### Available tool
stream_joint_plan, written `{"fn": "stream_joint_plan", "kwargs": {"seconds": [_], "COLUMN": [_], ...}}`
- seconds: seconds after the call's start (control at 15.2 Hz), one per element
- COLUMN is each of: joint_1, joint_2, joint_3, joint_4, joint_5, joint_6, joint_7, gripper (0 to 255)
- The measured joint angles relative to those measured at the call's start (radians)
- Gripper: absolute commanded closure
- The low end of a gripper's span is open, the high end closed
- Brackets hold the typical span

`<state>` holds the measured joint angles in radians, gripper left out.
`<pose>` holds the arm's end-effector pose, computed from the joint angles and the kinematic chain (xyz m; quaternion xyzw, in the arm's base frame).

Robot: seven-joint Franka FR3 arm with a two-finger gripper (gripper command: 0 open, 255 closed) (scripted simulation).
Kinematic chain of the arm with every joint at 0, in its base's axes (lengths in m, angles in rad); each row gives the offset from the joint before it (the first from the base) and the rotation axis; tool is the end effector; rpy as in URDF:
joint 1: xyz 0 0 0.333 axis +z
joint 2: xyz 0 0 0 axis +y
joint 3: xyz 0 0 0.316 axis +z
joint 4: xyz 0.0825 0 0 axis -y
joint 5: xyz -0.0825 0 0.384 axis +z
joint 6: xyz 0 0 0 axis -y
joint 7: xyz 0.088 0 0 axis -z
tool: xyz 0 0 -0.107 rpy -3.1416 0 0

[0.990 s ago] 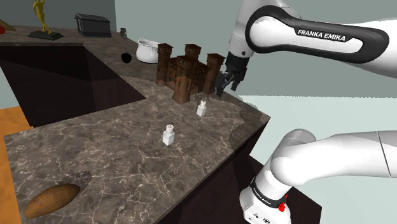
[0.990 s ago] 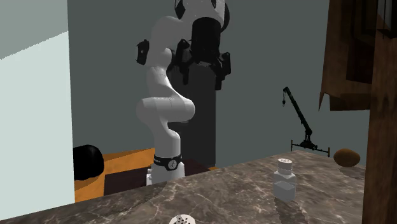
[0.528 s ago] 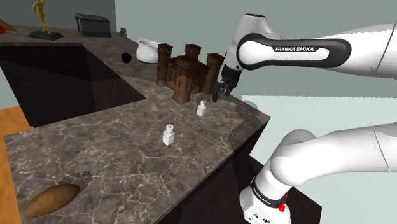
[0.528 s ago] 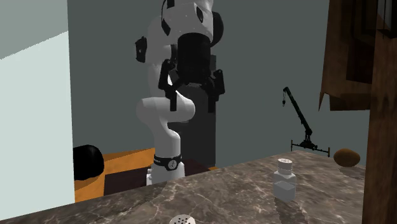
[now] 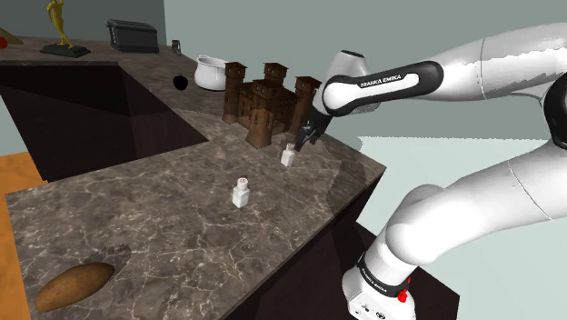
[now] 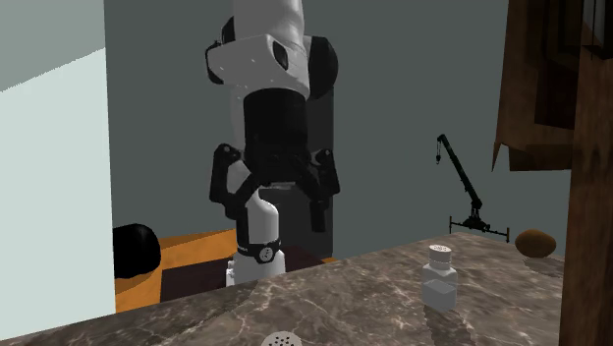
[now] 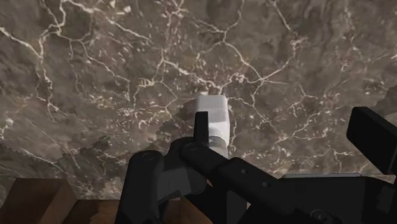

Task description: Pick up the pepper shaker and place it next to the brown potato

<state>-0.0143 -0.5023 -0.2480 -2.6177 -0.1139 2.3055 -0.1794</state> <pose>0.3855 -0.1052 0.4269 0.9958 0.0025 0.0910 0.0052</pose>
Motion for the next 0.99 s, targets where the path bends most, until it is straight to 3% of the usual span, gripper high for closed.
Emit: {"fn": "stream_joint_plan", "kwargs": {"seconds": [0.26,0.46,0.99], "joint_1": [0.04,0.086,0.128], "joint_2": [0.152,0.28,0.411], "joint_3": [-0.089,-0.156,-0.19], "joint_4": [0.038,0.071,0.085], "joint_5": [0.068,0.165,0.29], "joint_6": [0.145,0.252,0.361], "joint_7": [-0.122,-0.24,-0.346], "gripper": [0,0,0]}}
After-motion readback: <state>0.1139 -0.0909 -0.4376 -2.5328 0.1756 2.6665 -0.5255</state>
